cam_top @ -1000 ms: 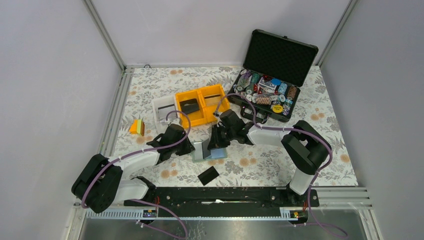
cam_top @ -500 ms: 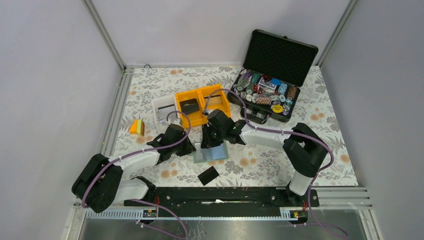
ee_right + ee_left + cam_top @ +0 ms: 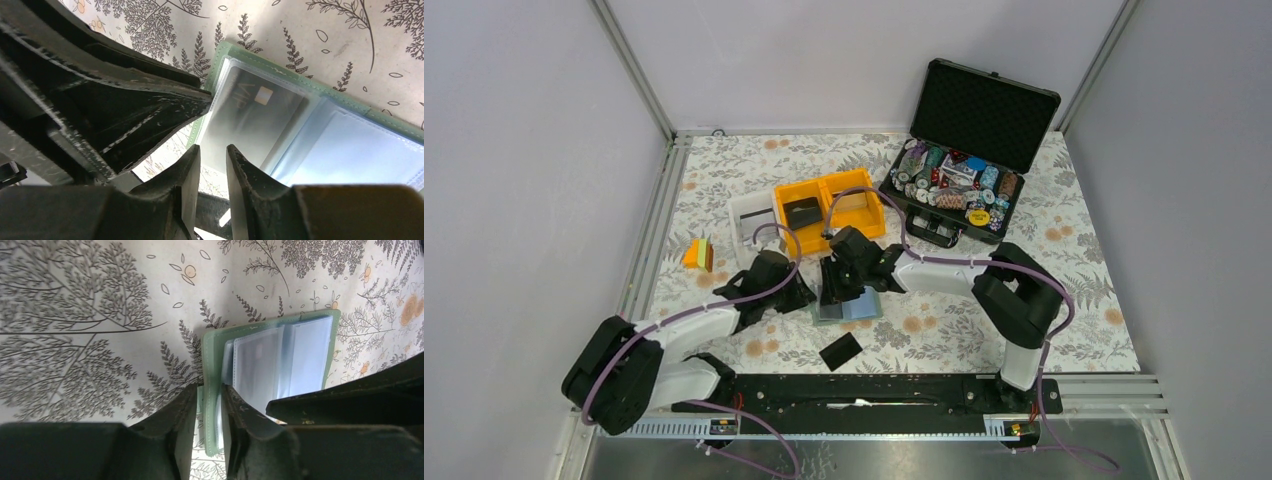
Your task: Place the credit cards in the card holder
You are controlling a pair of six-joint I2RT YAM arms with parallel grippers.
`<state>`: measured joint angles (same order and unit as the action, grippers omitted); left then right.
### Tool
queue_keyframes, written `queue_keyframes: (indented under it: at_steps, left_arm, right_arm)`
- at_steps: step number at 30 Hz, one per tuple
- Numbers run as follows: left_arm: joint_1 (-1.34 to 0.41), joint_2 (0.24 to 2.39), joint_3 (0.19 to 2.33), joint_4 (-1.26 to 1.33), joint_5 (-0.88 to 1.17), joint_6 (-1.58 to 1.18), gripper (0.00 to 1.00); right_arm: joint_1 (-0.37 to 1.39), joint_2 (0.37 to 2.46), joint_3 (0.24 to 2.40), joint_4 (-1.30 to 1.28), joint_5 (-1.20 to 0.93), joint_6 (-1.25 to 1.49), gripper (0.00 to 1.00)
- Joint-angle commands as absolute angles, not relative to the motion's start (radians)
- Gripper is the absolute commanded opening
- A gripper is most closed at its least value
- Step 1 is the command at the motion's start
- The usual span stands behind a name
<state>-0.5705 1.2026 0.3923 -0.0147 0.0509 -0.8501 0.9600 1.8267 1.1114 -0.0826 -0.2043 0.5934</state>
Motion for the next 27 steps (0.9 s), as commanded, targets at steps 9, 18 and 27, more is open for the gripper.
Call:
queue_keyframes:
  at_steps: [9,18,27]
  left_arm:
    - [-0.528,0.901,0.438,-0.248,-0.098,-0.816,0.64]
    - [-0.509,0.815,0.442,-0.268,-0.055,-0.815,0.92]
    - [-0.391,0.999,0.758,-0.361,-0.008,-0.585,0.98]
  right_arm:
    - [0.968,1.680,1.090,-0.106,-0.080,0.528,0.49]
    - [0.964,1.588,0.983,-0.127,-0.021,0.478,0.65]
    - [0.923,1.563,1.044,-0.135,-0.011,0.409,0.73]
